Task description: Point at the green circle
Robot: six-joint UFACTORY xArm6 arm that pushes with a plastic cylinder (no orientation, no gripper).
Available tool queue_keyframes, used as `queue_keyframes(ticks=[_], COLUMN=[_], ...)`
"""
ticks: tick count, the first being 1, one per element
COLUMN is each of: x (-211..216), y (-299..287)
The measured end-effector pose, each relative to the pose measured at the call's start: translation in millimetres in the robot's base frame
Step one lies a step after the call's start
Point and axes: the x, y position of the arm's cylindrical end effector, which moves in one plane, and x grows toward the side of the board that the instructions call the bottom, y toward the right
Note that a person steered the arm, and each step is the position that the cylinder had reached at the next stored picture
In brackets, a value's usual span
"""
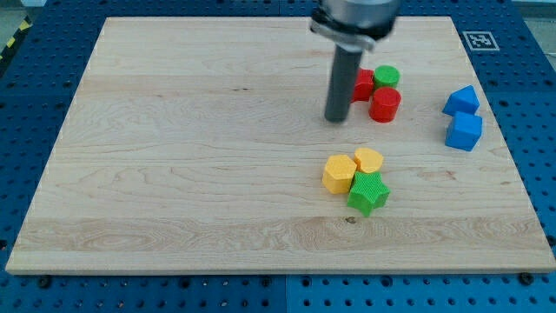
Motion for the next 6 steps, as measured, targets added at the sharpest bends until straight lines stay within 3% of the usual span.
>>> queue_keyframes(ticks=[1,2,3,6], x=[-68,-106,-107,-69], y=[-22,-5,43,69])
